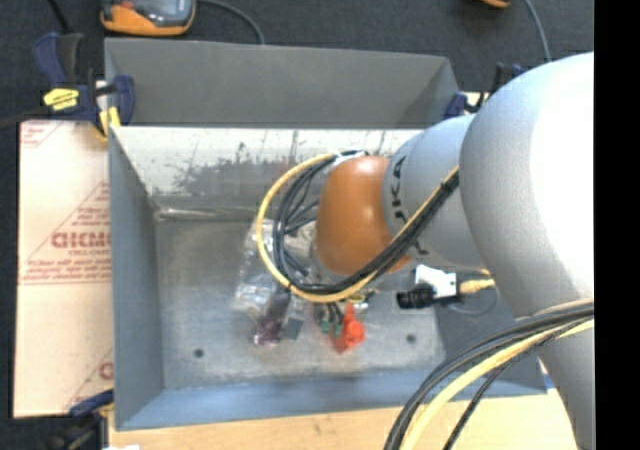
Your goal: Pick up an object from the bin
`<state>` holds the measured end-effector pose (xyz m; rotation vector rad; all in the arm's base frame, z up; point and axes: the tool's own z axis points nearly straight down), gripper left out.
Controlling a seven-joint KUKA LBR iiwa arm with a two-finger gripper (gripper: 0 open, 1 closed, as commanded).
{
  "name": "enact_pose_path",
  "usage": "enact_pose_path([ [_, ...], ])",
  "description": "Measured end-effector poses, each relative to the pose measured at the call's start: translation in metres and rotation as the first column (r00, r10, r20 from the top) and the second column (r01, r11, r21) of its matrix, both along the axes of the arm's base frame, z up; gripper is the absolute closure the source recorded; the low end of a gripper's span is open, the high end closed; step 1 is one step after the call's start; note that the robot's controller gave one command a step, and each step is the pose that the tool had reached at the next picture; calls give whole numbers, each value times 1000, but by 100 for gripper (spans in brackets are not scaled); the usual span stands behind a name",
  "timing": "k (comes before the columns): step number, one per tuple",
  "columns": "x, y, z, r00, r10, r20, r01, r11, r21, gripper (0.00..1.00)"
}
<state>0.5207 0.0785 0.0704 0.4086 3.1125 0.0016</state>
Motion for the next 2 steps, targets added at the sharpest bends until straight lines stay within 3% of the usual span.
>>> enact_pose_path([
  [1, -13, 21, 111, 1000, -27, 7, 27, 1000, 2, 100],
  [2, -5, -3, 233, 999, -31, 10, 31, 1000, 1, 100],
])
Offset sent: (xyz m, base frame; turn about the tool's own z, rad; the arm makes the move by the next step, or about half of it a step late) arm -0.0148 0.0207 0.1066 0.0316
